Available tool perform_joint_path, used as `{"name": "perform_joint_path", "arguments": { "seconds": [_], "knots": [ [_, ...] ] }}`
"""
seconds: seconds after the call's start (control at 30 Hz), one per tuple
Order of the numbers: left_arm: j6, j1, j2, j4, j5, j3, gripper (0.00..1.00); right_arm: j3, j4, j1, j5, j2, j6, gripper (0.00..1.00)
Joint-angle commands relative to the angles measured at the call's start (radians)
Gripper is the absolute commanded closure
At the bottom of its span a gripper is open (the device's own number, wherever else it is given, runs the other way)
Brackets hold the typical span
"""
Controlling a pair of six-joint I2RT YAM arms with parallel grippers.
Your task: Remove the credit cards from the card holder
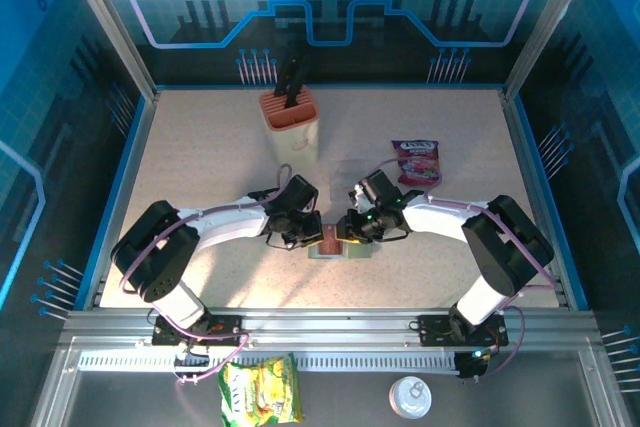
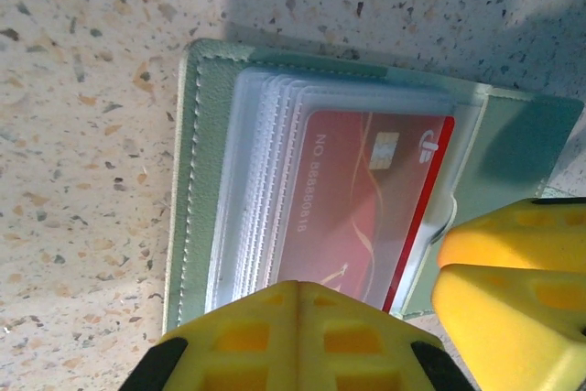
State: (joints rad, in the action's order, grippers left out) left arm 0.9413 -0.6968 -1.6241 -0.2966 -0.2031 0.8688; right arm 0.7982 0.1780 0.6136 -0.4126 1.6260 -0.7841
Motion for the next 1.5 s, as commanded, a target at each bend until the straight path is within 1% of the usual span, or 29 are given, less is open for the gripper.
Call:
{"name": "perform_joint_path", "arguments": {
  "seconds": [0.0, 0.23, 0.6, 0.77, 0.97, 1.13, 1.3, 1.47],
  "knots": [
    [-0.012, 0.001, -0.029, -0.030, 0.006, 0.005, 1.00, 0.013, -0.006, -0.012, -0.024, 0.014, -0.004, 0.74],
    [-0.022, 0.001, -0.043, -0.065, 0.030, 0.015, 1.00, 0.015, -0.011, -0.012, -0.032, 0.025, -0.003, 0.74],
    [-0.024, 0.001, -0.041, -0.079, 0.037, 0.012, 1.00, 0.019, -0.058, -0.014, -0.076, 0.067, -0.016, 0.73],
    [-0.023, 0.001, -0.040, -0.080, 0.039, 0.012, 1.00, 0.005, -0.071, -0.015, -0.074, 0.062, -0.024, 0.78],
    [-0.022, 0.001, -0.040, -0.078, 0.038, 0.010, 1.00, 0.001, -0.085, -0.018, -0.093, 0.072, -0.027, 0.80],
    [-0.021, 0.001, -0.038, -0.080, 0.041, 0.011, 1.00, -0.005, -0.086, -0.018, -0.084, 0.071, -0.029, 0.83],
    [-0.022, 0.001, -0.036, -0.080, 0.041, 0.011, 1.00, 0.001, -0.071, -0.020, -0.081, 0.090, -0.022, 0.78],
    [-0.021, 0.001, -0.030, -0.080, 0.042, 0.011, 1.00, 0.007, -0.018, -0.020, -0.038, 0.089, -0.007, 0.75]
  ]
}}
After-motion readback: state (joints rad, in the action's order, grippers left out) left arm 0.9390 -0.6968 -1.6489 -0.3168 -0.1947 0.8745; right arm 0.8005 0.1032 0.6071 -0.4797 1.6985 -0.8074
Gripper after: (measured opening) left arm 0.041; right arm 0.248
